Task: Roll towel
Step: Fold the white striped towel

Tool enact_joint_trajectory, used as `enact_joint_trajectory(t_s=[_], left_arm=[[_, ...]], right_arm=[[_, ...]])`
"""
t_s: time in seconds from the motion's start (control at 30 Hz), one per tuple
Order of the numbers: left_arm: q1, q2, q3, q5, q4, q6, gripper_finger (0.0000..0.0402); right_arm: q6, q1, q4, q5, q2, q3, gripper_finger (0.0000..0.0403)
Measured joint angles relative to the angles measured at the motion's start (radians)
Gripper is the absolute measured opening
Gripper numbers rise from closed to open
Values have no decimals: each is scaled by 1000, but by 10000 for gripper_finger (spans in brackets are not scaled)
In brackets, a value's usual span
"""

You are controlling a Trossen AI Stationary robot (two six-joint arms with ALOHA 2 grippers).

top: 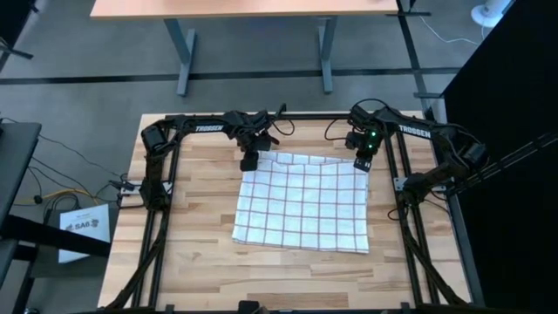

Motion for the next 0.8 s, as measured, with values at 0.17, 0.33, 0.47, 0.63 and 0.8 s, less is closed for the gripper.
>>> enact_joint_trajectory(t_s=[0.17,0.33,0.47,0.63,0.8], left_arm=[[-2,18,4,1,-18,27,133],[-4,16,3,-13,-24,29,100],[-3,16,16,-13,-49,25,41],[-3,16,27,-19,-83,16,6],[-3,13,28,-34,-133,2,11]], right_arm=[[0,0,2,0,0,0,0],[-1,0,3,3,0,0,0],[-3,0,5,2,0,0,0],[-2,0,3,2,0,0,0],[1,0,-12,0,0,0,0]])
